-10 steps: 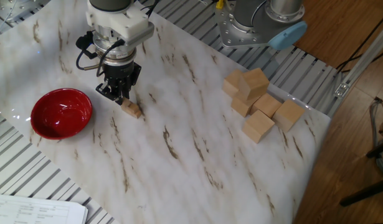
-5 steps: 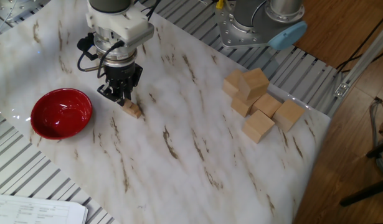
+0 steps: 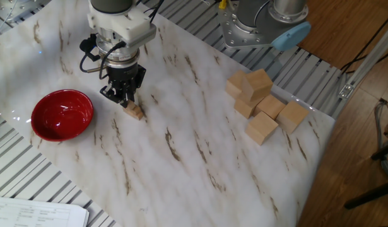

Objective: Stack the blocks into a pyramid shape

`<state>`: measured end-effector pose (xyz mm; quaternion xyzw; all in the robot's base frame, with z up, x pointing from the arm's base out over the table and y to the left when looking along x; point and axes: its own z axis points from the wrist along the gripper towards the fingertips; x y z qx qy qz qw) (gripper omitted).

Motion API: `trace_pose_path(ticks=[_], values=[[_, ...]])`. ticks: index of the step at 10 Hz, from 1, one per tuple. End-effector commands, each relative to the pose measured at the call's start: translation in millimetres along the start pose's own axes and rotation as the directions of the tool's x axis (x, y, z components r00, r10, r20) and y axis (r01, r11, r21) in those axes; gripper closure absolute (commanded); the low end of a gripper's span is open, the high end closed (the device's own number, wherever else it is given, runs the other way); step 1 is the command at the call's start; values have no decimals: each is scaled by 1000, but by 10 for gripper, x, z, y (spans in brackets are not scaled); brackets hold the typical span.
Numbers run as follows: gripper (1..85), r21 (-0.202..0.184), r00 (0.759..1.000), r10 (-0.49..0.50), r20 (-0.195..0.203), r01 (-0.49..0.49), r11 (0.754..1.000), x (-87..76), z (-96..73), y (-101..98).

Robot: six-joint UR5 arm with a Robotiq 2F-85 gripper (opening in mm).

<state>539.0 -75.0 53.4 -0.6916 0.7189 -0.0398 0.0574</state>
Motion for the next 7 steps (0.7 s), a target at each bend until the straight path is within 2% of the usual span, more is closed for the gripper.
trace_pose_path(ticks=[1, 4, 7], values=[[847, 6, 1000, 10, 10, -10, 1000, -5, -2, -9], [847, 7, 1000, 26, 4, -26, 1000, 22, 4, 6], [847, -16, 998, 68, 1, -68, 998, 30, -2, 69]])
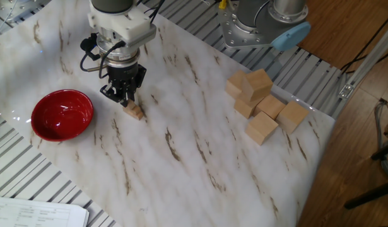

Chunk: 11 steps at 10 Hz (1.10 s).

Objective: Stack the blocks into a pyramid shape

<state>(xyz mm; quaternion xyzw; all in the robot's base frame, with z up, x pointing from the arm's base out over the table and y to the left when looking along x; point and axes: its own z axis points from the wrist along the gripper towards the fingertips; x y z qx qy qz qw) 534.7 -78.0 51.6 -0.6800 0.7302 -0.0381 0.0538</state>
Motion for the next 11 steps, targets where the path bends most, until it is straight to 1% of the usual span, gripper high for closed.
trace_pose_path(ticks=[1, 2, 4, 7, 11], values=[[847, -16, 999, 48, 6, -48, 999, 3, -24, 51], [847, -24, 998, 57, 5, -57, 998, 6, -30, 77], [847, -24, 998, 62, 6, -62, 998, 2, -30, 77], [847, -35, 996, 83, 15, -83, 996, -38, -17, 94], [847, -36, 996, 88, 15, -87, 996, -38, -15, 96]])
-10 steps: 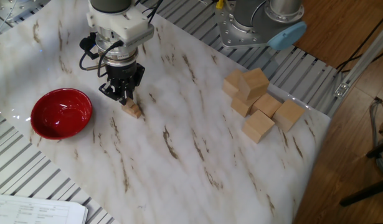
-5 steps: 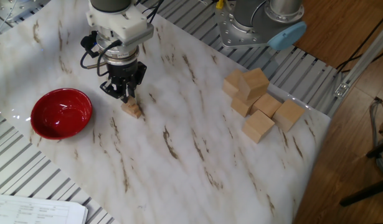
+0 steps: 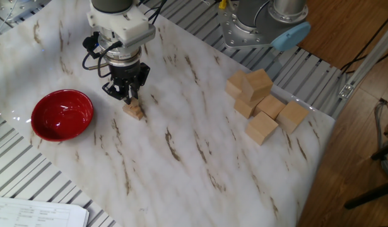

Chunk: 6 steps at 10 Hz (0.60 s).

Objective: Stack the blocks into a pyramid shape

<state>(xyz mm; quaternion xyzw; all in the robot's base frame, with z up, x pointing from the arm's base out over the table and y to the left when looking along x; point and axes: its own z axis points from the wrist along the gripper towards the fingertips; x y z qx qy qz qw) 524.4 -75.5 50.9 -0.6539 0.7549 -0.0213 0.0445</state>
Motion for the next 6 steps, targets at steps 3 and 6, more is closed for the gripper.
trace_pose_path(ticks=[3, 6], values=[[847, -1, 1000, 18, 12, -18, 1000, -20, -7, -4], [847, -6, 1000, 20, 19, -20, 1000, -39, -2, 1]])
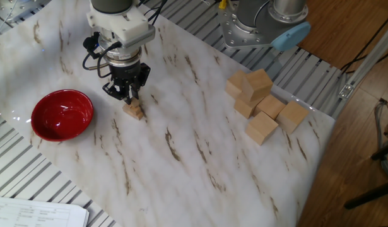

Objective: Stack the blocks into a pyramid shape

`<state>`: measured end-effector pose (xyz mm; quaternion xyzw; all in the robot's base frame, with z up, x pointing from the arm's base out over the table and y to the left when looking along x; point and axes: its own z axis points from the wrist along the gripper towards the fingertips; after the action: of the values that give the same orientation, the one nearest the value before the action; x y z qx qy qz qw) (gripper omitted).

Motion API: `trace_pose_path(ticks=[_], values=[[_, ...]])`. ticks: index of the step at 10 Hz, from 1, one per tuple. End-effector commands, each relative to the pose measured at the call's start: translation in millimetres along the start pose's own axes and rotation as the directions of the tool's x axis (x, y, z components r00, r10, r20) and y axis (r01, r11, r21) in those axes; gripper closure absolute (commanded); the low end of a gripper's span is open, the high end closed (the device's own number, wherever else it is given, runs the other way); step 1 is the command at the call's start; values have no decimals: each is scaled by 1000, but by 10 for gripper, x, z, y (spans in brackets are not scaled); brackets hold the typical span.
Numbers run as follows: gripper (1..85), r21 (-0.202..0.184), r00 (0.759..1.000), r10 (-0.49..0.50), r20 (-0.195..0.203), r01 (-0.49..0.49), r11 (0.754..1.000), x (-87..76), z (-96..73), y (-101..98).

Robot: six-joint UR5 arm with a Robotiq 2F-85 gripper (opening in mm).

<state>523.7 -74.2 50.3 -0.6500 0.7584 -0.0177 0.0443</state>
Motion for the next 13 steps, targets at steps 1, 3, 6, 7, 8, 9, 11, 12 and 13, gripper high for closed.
trace_pose_path(ticks=[1, 3, 6, 7, 8, 9, 11, 12, 13], values=[[847, 5, 1000, 6, 14, -6, 1000, -26, -9, -21], [847, 14, 1000, -2, 7, 2, 1000, -10, -10, -46], [847, 21, 1000, -9, 1, 9, 1000, 11, -7, -68], [847, 22, 1000, -6, 2, 6, 1000, 7, -3, -74], [847, 22, 1000, -3, 3, 3, 1000, 7, -4, -74], [847, 22, 1000, -1, 4, 1, 1000, 4, -4, -74], [847, 19, 1000, -4, 5, 4, 1000, 1, -3, -67], [847, 19, 1000, -9, 5, 9, 1000, 1, -3, -67], [847, 23, 1000, -13, 5, 13, 1000, -1, -3, -78]])
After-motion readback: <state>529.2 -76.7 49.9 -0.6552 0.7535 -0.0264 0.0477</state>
